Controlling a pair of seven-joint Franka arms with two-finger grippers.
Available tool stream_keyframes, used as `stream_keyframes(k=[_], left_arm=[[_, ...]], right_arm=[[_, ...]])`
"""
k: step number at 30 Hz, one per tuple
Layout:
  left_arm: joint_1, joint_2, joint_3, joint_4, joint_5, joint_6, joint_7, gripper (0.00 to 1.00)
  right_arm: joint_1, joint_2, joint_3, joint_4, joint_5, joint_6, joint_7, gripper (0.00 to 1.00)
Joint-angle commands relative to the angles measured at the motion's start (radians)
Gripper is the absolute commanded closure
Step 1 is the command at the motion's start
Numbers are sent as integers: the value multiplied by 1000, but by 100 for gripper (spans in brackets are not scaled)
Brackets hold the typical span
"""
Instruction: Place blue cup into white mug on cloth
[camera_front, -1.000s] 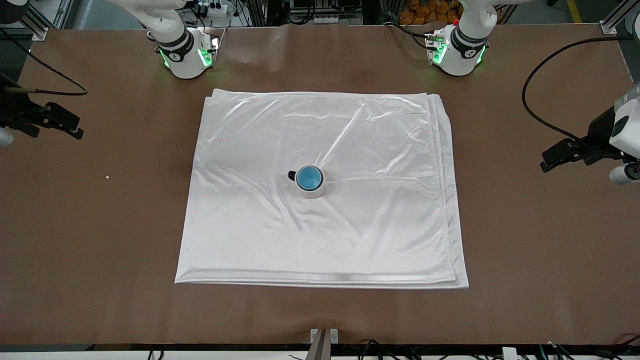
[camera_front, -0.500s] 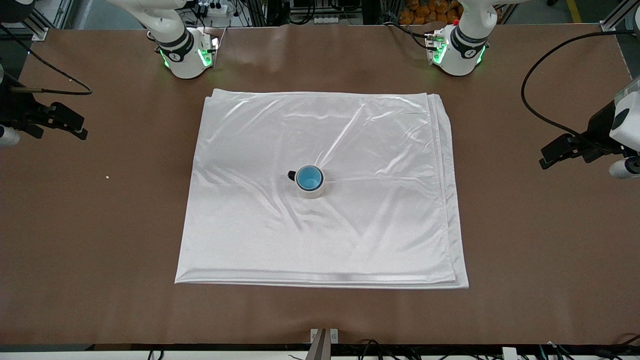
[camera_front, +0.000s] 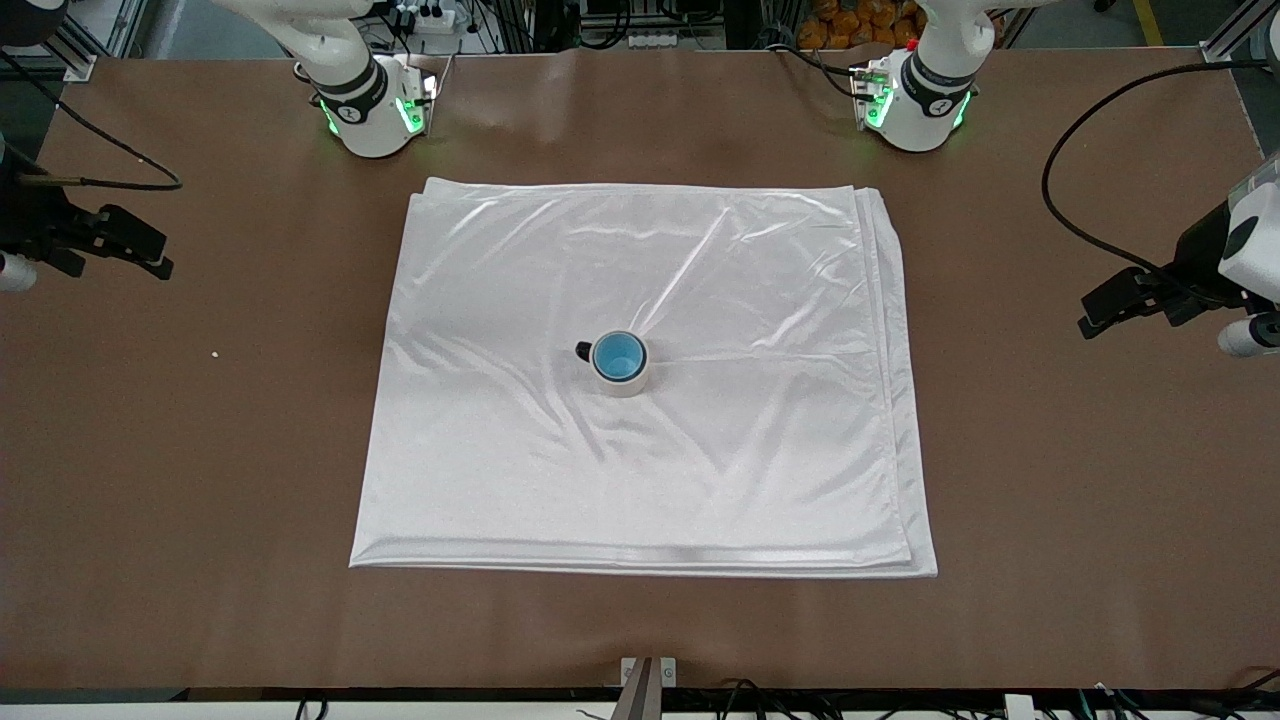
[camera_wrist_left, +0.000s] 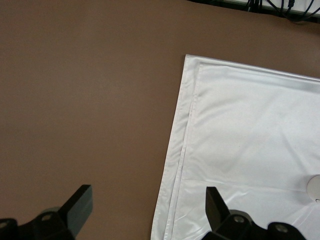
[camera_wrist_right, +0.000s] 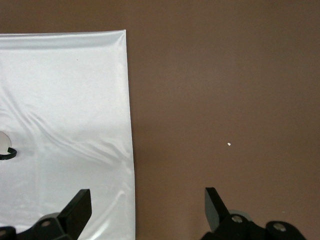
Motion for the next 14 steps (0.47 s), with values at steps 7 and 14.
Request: stream_keyframes(k=[7,14], left_arm=[[7,-17,-9,-20,12,23,22,0],[9,-11,-11,-20,12,39,23,0]], right_arm=[[-3,-8,0,2,-5,0,20,0],[-4,-10,-1,2,-7,1,20,0]])
